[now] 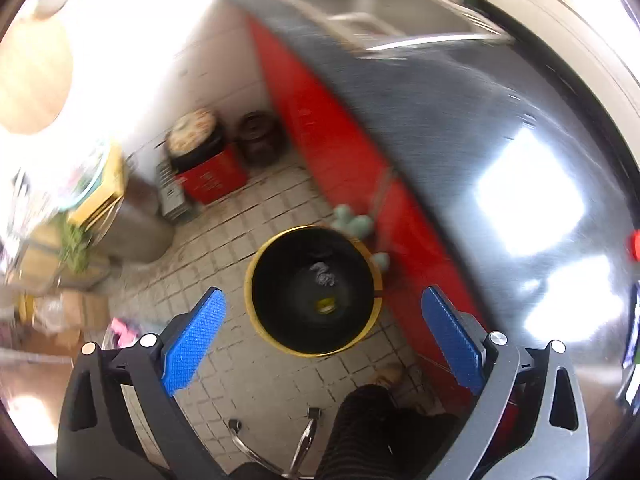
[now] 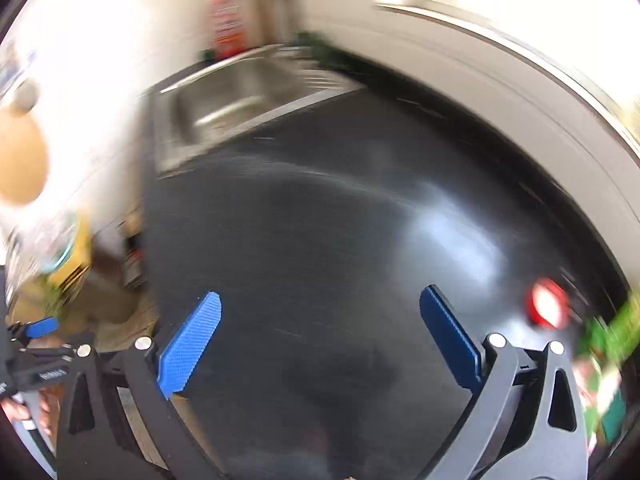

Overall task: Collect trash
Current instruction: 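Open the left gripper to drop the foil into the bin, then reach the left gripper to the blue toothpaste tube while the right approaches crumpled paper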

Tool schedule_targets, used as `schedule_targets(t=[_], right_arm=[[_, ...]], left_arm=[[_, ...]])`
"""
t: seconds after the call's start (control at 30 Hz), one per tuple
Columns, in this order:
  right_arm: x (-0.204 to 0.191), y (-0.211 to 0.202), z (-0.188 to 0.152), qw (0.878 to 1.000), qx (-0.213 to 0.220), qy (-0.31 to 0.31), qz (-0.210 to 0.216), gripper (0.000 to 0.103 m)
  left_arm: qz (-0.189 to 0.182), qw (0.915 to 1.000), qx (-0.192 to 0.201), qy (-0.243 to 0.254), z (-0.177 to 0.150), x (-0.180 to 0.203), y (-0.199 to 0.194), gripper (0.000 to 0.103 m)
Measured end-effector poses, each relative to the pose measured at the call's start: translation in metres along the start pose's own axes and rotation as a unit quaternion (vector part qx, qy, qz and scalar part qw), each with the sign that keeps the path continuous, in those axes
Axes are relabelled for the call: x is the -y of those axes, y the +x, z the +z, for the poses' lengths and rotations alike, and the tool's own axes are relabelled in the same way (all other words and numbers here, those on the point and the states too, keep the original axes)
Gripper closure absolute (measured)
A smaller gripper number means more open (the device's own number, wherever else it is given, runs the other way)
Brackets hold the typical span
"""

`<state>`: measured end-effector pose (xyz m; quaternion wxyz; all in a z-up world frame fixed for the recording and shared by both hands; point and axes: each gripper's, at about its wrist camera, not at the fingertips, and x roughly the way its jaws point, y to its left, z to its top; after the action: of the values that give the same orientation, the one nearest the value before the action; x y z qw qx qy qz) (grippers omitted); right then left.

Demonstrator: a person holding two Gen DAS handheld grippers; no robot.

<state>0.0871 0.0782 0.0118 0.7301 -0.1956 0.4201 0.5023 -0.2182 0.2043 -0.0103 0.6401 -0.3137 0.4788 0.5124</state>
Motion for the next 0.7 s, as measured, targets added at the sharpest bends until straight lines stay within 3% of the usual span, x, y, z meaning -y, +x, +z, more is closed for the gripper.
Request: schedule_targets(t=[0.13,0.2,0.33,0.53,0.7], right_arm=[[0.145,-0.043,-0.058,0.986,0.005,0.132,-0.101,0.007],[0.214,-0.073,-0.103,0.968,0.003,0.2,-0.154,0.007],[0.305,-0.119,-0.192,0.927,-0.017,0.309,-0.213,0.007],[0.354,-0.162,-0.292,0.879,-0.031,0.41,-0.24,0.007],[0.365,-0.188,-0.344,0.865,-0.048,0.435,-0.247,0.007]], left_arm=[[-0.036,0.9963,0.008,0.078,0.01,0.077,-0.007,0.008],[-0.054,0.9916,0.009,0.117,0.011,0.118,-0.012,0.008],[-0.089,0.9763,0.005,0.197,0.005,0.202,-0.02,0.008],[-0.127,0.9423,-0.002,0.31,-0.027,0.319,-0.038,0.008],[-0.16,0.9138,-0.028,0.372,-0.064,0.399,-0.042,0.007]])
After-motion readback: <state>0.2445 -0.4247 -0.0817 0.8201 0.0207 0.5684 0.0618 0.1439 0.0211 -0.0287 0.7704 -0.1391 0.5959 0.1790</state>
